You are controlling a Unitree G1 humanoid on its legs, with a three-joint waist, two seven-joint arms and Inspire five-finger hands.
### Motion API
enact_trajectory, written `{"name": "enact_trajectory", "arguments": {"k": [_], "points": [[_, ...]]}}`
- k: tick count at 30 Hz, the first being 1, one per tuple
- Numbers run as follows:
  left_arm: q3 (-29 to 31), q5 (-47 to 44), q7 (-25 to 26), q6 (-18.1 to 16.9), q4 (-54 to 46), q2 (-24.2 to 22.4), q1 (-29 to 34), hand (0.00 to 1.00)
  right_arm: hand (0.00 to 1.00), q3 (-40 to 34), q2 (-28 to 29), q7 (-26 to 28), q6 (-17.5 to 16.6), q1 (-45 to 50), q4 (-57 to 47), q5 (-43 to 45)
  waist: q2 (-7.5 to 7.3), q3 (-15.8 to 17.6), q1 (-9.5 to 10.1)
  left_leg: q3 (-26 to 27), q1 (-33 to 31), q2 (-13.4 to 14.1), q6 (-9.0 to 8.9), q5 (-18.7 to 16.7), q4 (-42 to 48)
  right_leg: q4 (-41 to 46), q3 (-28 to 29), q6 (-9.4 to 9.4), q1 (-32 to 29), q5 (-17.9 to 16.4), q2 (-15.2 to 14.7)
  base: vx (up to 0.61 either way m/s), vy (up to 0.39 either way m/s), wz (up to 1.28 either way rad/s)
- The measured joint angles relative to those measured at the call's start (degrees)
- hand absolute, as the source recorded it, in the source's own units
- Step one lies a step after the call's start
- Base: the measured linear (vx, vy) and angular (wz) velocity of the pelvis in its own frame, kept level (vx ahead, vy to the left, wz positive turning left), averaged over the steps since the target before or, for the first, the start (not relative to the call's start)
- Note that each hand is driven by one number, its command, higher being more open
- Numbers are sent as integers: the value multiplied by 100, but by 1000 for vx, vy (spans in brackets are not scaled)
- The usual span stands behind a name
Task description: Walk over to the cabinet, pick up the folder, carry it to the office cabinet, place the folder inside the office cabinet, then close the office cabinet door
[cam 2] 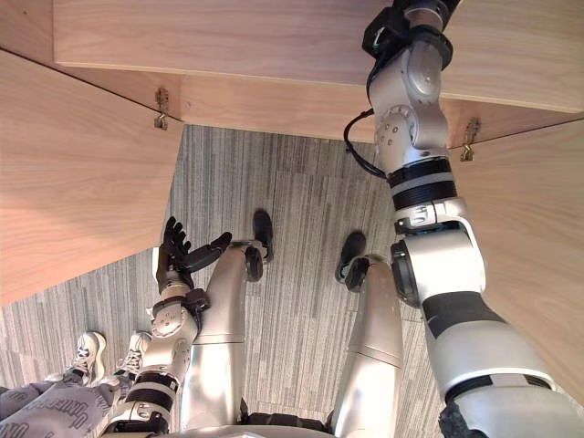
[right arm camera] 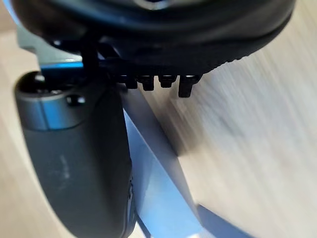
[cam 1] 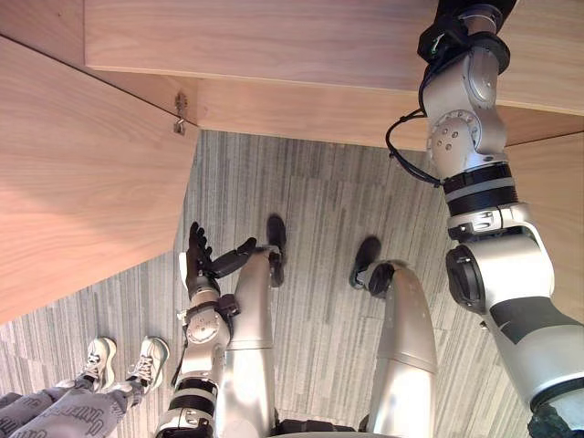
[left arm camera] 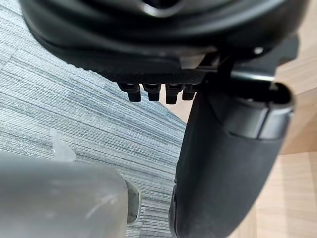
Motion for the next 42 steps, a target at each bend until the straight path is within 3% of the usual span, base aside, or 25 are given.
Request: {"name": "enact_trajectory", "arguments": {"k": [3,8,12,16,17,21,27,31,36,40,42], "points": [[-28,-30,-46,-51,4,79,15,100,100,829,-829,521,195,99,-307,-862,-49,-21,-34,14,-51,27,1,-1,4,-3,8,4,-60,4,20,-7,-8,-3],[-75,-24,-128,-79,5,215,35,100,100,1429,-1789,1080,195,365,-1234,-1898,-91,-39,-139,15,-82,50,1,-1,12,-18,1,5,-81,5,38,-1,-3,-1],[-73,-13,-208,-80,15,327,43,100,100,1469,-2104,1305,193,768,-1328,-2472,-271,-135,-133,18,-80,91,-7,-5,6,-46,-2,5,-79,5,83,0,0,-4],[-68,12,-225,-82,15,339,43,100,100,1470,-2265,1363,193,1025,-1371,-2733,-287,-142,-125,21,-79,112,-6,-5,-2,-93,-11,19,-62,26,107,-8,0,-2],[-68,30,-225,-84,13,336,42,100,0,1470,-2383,1363,193,1158,-1480,-2867,-288,-142,-115,25,-79,116,-5,-5,-7,-107,-13,22,-58,31,110,0,0,0],[-64,69,-225,-49,26,334,42,100,0,1457,-2797,1394,153,1892,-2163,-3205,-289,-143,-118,25,-18,121,-3,-6,-44,-169,-38,23,27,34,114,0,0,0],[-58,238,-273,-9,40,349,66,100,0,1022,-2817,1684,-182,3072,-2995,-3087,-366,-185,-100,46,82,120,-2,-6,-141,-248,-57,23,125,30,115,0,0,0],[-61,316,-373,-11,56,355,82,100,0,635,-2203,2221,-260,3723,-3313,-1505,-413,-211,-94,67,139,112,-2,-6,-205,-294,-45,24,162,30,114,0,0,0],[-57,316,-380,-9,83,349,82,100,0,107,-1644,2164,-322,3902,-3626,-1219,-413,-211,-89,92,169,112,-1,-7,-214,-295,-20,24,164,30,115,0,0,0],[-38,316,-363,-6,98,343,82,100,0,-322,-1233,1387,-402,3849,-3776,-2267,-413,-211,-79,109,182,117,0,-8,-214,-295,-4,26,165,32,119,0,0,0],[61,327,-196,-18,113,261,81,100,0,-390,-783,355,-263,3202,-3322,-4118,-413,-211,-62,122,183,120,0,-6,-268,-337,1,26,150,35,125,-19,-39,-1]]}}
